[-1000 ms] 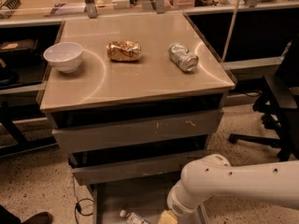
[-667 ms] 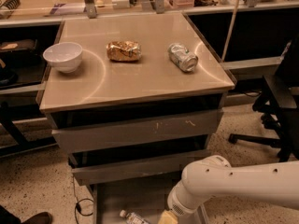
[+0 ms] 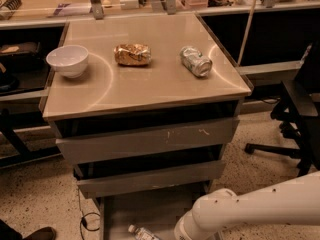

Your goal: Pick blue plastic bottle from bottom drawer and place on counter

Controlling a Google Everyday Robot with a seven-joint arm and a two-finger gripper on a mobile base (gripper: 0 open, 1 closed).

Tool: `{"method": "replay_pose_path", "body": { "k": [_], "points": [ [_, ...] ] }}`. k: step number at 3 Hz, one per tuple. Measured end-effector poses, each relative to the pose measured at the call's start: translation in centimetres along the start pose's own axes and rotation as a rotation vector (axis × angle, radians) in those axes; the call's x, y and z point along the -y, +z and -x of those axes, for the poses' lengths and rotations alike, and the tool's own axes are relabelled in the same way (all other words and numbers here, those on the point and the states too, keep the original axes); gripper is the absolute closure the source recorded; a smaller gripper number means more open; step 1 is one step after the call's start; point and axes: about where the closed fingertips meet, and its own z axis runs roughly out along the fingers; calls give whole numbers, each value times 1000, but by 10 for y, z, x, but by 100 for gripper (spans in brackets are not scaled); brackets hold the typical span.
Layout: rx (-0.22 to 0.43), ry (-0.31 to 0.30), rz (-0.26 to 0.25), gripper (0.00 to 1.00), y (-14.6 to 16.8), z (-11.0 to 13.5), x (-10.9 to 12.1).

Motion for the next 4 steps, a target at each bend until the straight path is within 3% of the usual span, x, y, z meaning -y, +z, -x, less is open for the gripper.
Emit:
{"method": "replay_pose_path", "body": {
  "k": [2,3,4],
  "points": [
    [104,76,27,0,63,3,8],
    [111,79,29,0,65,4,8],
    [154,29,37,0,80,12,10]
  ]
}}
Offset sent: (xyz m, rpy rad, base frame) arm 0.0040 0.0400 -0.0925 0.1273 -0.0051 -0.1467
